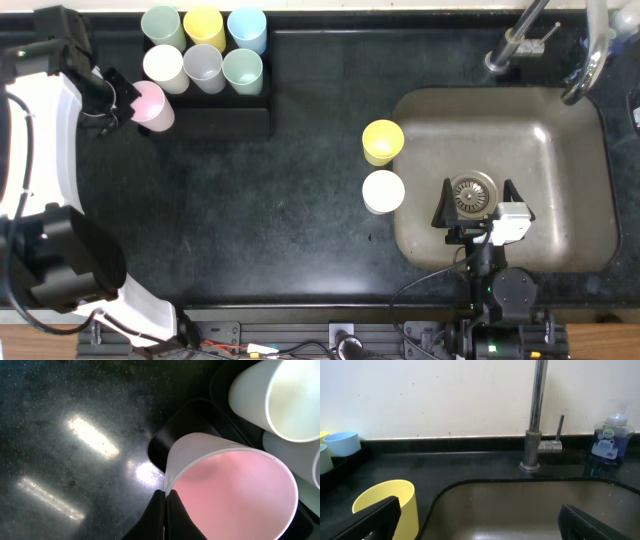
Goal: Store Cups
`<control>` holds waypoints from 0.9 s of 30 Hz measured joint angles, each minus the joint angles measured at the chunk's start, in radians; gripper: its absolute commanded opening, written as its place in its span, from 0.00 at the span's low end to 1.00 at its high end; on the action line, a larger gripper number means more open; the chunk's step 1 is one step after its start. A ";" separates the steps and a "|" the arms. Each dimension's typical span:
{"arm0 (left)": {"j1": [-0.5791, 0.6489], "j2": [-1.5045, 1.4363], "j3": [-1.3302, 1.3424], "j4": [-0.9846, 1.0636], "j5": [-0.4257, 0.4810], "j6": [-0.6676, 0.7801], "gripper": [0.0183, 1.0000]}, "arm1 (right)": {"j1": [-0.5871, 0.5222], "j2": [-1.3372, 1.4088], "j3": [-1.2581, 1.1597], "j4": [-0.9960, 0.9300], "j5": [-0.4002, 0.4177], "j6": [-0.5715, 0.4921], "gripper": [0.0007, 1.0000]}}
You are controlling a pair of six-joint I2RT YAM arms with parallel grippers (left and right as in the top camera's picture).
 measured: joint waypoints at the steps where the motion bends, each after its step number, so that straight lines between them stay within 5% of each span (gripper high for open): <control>1: 0.001 0.003 0.000 0.001 0.000 0.000 0.02 | 0.000 0.000 0.000 0.000 0.000 0.000 1.00; 27: 0.001 0.109 0.000 0.093 0.005 0.000 0.02 | 0.000 0.000 0.000 0.000 0.000 0.000 1.00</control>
